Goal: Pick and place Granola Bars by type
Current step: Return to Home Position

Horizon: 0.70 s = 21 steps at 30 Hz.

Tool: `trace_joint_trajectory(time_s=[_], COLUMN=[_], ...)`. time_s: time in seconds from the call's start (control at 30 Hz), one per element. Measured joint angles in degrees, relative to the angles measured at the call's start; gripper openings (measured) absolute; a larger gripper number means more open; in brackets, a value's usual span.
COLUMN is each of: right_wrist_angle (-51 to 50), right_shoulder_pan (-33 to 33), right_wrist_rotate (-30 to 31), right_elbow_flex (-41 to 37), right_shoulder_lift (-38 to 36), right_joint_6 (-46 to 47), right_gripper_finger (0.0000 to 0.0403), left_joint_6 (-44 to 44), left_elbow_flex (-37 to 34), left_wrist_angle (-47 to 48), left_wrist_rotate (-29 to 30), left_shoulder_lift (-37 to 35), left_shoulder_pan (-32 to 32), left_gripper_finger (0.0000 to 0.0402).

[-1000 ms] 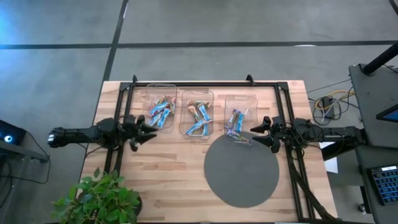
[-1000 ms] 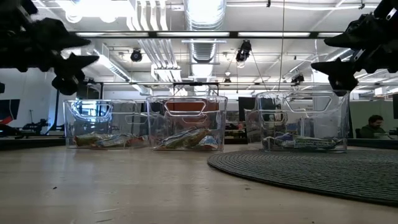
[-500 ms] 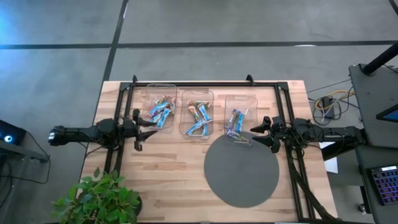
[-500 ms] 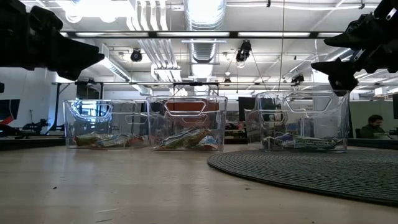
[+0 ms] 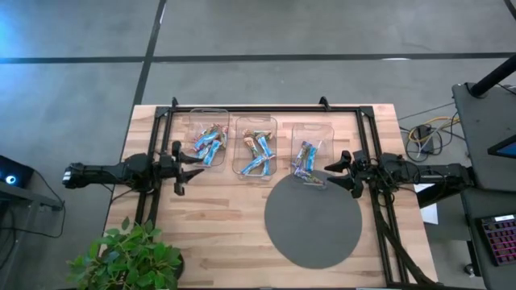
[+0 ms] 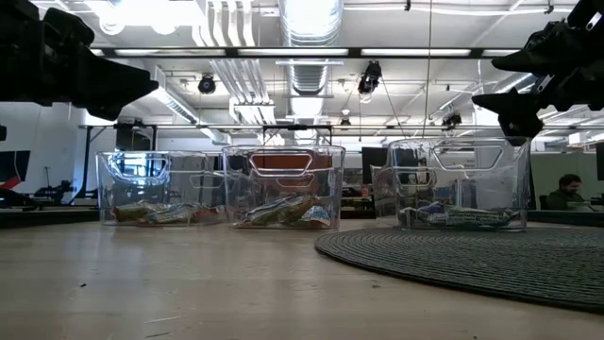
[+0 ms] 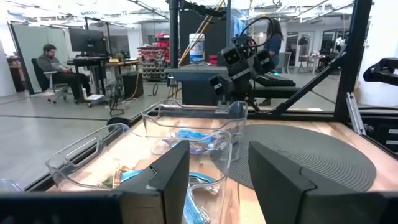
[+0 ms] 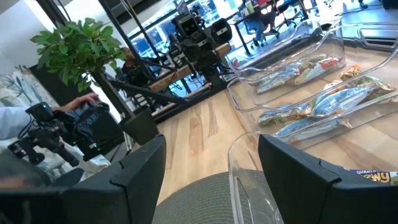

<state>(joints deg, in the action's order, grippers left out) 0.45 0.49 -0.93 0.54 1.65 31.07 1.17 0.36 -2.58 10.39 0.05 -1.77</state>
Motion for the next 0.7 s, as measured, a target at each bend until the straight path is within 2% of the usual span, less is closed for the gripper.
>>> trace_joint_trajectory(time_s=[0.53, 0.63, 0.7], right_wrist_angle=[0.0, 0.6, 1.3], right_shoulder_pan=[0.0, -0.1, -0.2], right_wrist_rotate=[0.1, 4.7, 8.7], right_elbow_flex=[0.0, 0.0, 0.0], right_shoulder_lift=[0.0, 0.3, 0.6], right_joint_6=[0.0, -1.9, -11.3], right_gripper_finger=[0.0244, 0.0244, 0.0244], left_joint_6=[-0.2, -0.2, -0.2], left_elbow_flex=[0.0, 0.0, 0.0], left_wrist_angle=[-0.2, -0.2, -0.2], left_wrist_rotate=[0.0, 0.0, 0.0], left_shoulder_lift=[0.9, 0.9, 0.9], left_shoulder_pan=[0.0, 0.0, 0.0], left_gripper_finger=[0.0147, 0.0147, 0.0147])
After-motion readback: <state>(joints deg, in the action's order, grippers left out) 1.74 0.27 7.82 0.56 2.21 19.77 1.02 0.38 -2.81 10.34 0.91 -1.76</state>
